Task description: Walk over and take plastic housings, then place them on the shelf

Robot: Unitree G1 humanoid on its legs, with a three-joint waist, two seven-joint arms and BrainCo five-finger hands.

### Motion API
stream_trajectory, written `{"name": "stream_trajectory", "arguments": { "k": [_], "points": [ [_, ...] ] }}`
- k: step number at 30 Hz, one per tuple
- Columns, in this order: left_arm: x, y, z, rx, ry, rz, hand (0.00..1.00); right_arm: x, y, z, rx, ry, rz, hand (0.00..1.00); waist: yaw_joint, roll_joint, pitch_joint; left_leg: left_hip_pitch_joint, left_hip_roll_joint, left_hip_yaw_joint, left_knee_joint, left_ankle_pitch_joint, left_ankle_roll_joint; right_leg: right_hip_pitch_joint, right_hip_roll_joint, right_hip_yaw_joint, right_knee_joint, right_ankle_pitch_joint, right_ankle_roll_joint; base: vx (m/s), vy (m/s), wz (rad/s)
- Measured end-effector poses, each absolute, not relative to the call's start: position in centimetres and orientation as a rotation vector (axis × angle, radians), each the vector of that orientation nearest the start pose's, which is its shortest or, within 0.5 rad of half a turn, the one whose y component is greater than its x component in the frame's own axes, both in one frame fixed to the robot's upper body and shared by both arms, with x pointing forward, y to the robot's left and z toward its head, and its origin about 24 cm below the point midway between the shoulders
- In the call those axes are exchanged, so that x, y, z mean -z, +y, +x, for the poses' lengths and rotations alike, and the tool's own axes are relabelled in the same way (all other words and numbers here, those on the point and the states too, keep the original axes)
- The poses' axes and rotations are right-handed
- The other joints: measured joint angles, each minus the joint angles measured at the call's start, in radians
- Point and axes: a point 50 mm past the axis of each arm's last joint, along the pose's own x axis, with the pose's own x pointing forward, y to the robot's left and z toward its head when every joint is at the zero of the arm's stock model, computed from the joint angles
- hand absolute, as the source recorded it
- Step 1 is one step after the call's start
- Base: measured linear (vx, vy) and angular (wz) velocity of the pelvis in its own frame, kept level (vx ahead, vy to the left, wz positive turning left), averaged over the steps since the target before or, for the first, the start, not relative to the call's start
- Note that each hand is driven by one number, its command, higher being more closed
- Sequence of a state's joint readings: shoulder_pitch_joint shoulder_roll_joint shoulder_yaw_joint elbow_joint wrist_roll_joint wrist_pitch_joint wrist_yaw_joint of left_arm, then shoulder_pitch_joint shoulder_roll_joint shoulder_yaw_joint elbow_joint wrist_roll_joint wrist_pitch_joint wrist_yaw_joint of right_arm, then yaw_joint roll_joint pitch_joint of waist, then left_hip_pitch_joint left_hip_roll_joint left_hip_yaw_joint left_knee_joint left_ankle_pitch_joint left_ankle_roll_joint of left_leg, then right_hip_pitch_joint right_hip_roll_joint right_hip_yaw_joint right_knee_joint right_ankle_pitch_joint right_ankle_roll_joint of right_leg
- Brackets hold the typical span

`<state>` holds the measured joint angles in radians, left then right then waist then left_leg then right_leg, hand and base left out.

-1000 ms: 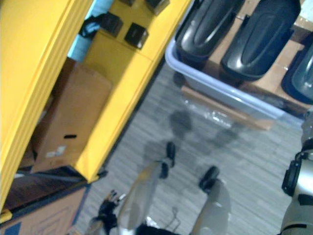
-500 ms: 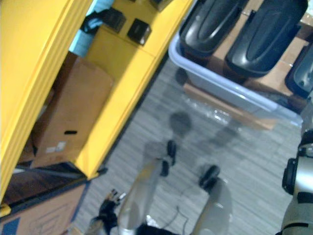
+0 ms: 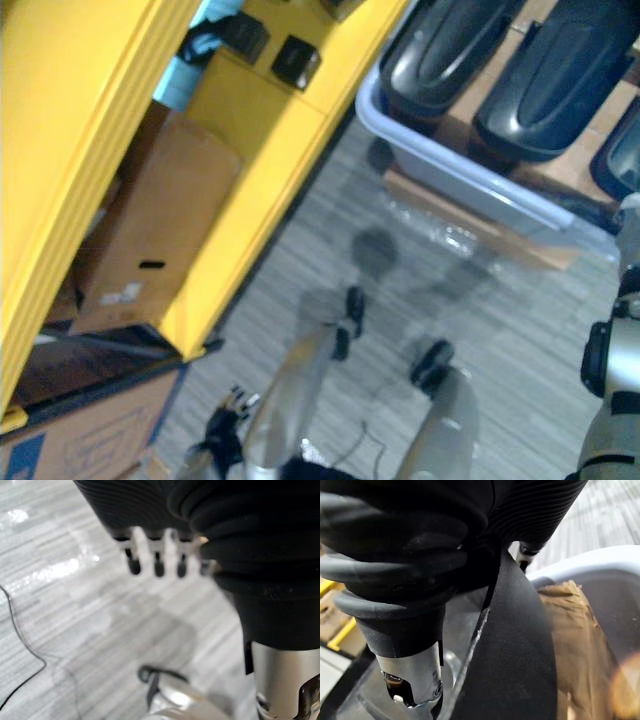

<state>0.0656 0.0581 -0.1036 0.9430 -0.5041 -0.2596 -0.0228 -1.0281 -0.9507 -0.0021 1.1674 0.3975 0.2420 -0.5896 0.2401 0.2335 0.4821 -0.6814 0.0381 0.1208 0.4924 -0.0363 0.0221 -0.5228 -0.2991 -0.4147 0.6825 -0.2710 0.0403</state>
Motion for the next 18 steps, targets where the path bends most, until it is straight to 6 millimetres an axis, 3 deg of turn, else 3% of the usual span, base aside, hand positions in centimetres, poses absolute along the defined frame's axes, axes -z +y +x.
{"name": "stream_trajectory", "arguments": {
  "k": [9,18],
  "points": [
    [13.7,16.3,14.1,-0.208,0.738,-0.342,0.00,-22.3,-44.3,29.1,1.254,0.218,-0.181,1.00,0.005,0.012,-0.008,0.001,-0.015,-0.017,-0.045,0.034,-0.006,-0.006,-0.012,-0.024,0.001,-0.002,-0.004,0.00,-0.007,0.08],
    [13.6,16.1,14.3,-0.193,0.731,-0.335,0.00,-22.1,-44.7,28.6,1.283,0.278,-0.275,1.00,0.007,0.024,-0.018,0.002,-0.012,-0.027,-0.056,0.044,-0.011,0.001,-0.003,-0.034,-0.010,-0.002,-0.005,0.00,-0.001,0.01]
  ]
}}
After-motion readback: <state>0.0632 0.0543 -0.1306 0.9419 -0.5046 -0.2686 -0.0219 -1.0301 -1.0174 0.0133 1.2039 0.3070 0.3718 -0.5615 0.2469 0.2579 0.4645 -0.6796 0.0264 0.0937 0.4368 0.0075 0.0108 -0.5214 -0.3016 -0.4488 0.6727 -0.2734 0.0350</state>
